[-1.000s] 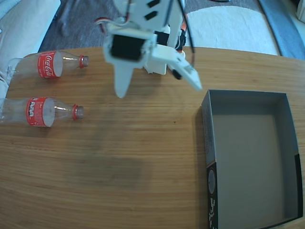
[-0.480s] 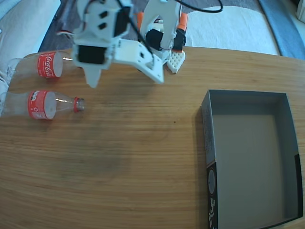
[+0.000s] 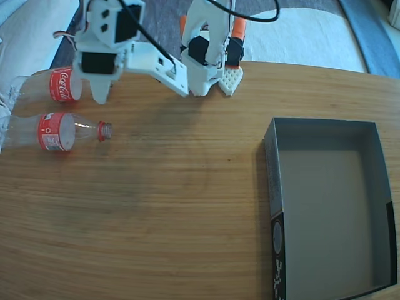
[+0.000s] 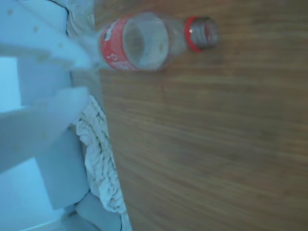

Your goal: Grasp the bottles and put them in the box.

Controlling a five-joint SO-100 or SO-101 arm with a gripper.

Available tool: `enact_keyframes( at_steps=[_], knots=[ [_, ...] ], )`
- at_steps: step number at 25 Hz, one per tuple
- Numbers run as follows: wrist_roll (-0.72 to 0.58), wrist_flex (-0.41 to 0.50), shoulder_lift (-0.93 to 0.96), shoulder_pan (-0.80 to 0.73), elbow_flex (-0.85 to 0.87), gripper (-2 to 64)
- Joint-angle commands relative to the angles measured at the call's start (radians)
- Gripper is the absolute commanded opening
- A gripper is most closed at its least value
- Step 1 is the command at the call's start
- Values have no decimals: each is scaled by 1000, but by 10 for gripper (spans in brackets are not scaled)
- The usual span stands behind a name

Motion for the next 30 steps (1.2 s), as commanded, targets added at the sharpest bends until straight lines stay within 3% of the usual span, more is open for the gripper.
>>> enact_keyframes(
  at_steps=[1, 15, 30],
  knots=[
    [-25, 57, 8, 41, 2, 1],
    [-29, -26, 5, 114, 100, 1],
    [-61, -178, -37, 137, 166, 1]
  ],
)
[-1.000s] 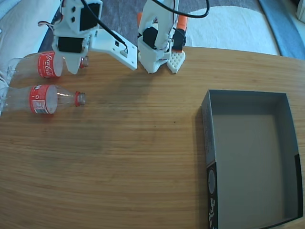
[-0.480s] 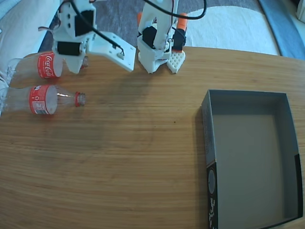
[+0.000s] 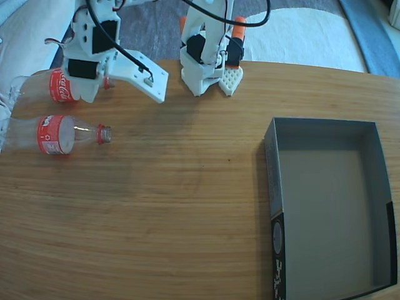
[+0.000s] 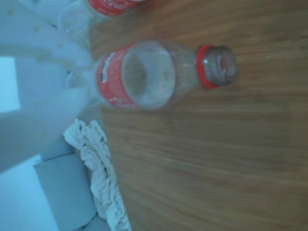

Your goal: Grasp the bottles and put them in the box.

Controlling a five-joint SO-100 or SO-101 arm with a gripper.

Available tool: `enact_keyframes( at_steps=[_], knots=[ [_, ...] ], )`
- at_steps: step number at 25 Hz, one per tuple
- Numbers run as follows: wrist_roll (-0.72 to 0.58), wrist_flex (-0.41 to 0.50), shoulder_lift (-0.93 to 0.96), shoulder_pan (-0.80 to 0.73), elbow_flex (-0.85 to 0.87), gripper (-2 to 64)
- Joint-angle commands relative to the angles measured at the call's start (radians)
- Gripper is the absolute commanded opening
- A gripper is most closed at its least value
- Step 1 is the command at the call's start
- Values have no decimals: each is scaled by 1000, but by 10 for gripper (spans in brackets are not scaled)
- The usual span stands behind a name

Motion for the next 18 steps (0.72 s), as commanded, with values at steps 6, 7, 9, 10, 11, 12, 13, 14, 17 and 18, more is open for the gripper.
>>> enact_keyframes(
  at_steps=[6, 7, 9, 10, 11, 12, 13, 14, 17, 18],
  knots=[
    [-63, -9, -141, 34, -51, 1],
    [-63, -9, -152, 34, -60, 1],
    [-63, -17, -175, 34, -71, 1],
    [-63, -29, -187, 34, -72, 1],
    [-63, -41, -195, 34, -74, 1],
    [-63, -54, -202, 34, -74, 1],
    [-63, -63, -209, 34, -74, 2],
    [-63, -72, -213, 38, -74, 2],
    [-77, -100, -239, 46, -74, 45],
    [-92, -101, -249, 57, -74, 78]
  ],
)
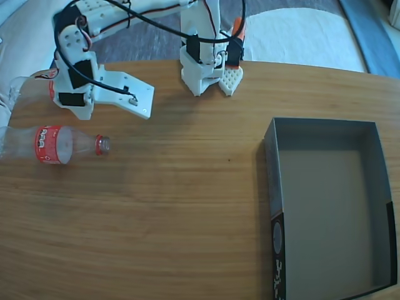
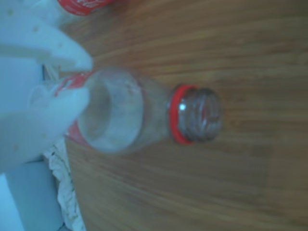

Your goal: Grasp the bottles and put them in the box.

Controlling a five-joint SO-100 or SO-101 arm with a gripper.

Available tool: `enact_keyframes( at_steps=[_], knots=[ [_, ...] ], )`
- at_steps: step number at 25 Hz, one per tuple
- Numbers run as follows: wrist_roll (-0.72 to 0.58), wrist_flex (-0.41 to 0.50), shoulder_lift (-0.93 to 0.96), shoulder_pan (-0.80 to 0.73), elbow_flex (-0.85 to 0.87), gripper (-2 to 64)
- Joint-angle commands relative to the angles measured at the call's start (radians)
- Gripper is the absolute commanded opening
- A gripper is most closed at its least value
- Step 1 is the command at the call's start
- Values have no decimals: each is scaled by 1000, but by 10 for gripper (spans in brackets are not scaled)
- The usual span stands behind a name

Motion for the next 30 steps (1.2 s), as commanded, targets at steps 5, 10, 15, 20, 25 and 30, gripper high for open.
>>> enact_keyframes(
  at_steps=[5, 10, 15, 20, 25, 30],
  knots=[
    [-54, -18, -17, 51, -55, 237],
    [-54, -107, -15, 94, -55, 391],
    [-55, -160, -23, 87, -51, 440],
    [-133, -158, -117, 86, -77, 434],
    [-141, -153, -155, 87, -120, 434],
    [-253, -146, -156, 94, -67, 434]
  ],
)
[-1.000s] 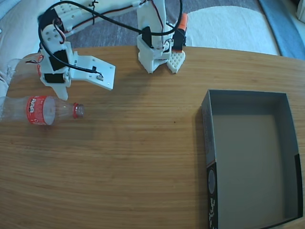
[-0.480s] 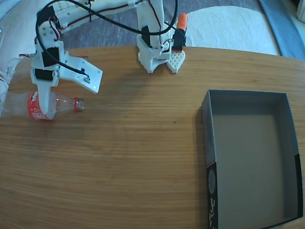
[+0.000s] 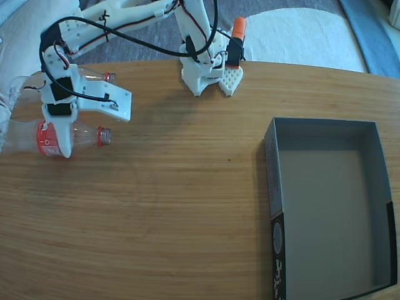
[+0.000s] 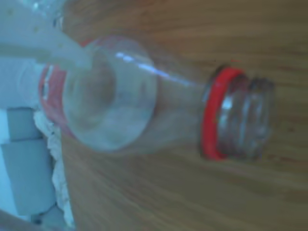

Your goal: Grasp the bottles and put them in the box.

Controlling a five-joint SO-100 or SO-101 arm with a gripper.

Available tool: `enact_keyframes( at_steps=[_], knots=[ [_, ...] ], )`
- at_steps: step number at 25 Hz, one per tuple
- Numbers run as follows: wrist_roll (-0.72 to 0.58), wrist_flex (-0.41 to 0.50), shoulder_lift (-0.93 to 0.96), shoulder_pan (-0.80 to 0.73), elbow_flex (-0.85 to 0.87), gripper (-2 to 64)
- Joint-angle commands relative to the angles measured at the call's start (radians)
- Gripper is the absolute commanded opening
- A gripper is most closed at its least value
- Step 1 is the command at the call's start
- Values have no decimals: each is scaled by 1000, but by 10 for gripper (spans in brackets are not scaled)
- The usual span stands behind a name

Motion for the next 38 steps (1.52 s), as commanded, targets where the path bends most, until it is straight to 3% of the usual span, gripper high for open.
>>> enact_keyframes(
  at_steps=[1, 14, 38],
  knots=[
    [-43, 3, 17, 6, -2, 434],
    [-28, 23, 15, -20, 87, 440],
    [54, 23, -210, -8, -97, 438]
  ],
)
